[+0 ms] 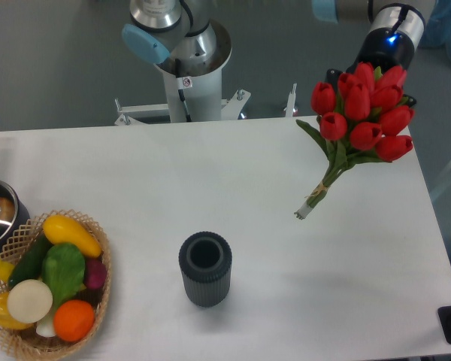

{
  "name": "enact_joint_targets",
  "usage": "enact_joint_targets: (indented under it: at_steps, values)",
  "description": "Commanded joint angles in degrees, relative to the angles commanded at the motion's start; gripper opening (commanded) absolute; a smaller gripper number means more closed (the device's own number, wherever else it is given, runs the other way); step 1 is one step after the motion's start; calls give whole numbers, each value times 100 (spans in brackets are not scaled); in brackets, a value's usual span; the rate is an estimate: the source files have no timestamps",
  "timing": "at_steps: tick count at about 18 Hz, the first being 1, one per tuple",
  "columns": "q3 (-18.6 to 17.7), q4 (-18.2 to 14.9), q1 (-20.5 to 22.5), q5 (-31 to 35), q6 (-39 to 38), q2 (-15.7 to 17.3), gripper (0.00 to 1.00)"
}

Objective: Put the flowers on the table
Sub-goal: 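Hold the red tulip bouquet and swing it so the blooms hang downward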

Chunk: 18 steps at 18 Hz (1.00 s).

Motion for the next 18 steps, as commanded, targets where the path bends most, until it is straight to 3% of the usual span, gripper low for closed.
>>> enact_joint_targets:
  at_steps: [8, 18]
  values:
    - [-149, 0, 0, 140, 158, 114, 29]
    - [-132, -35, -17, 1966, -157, 676, 29]
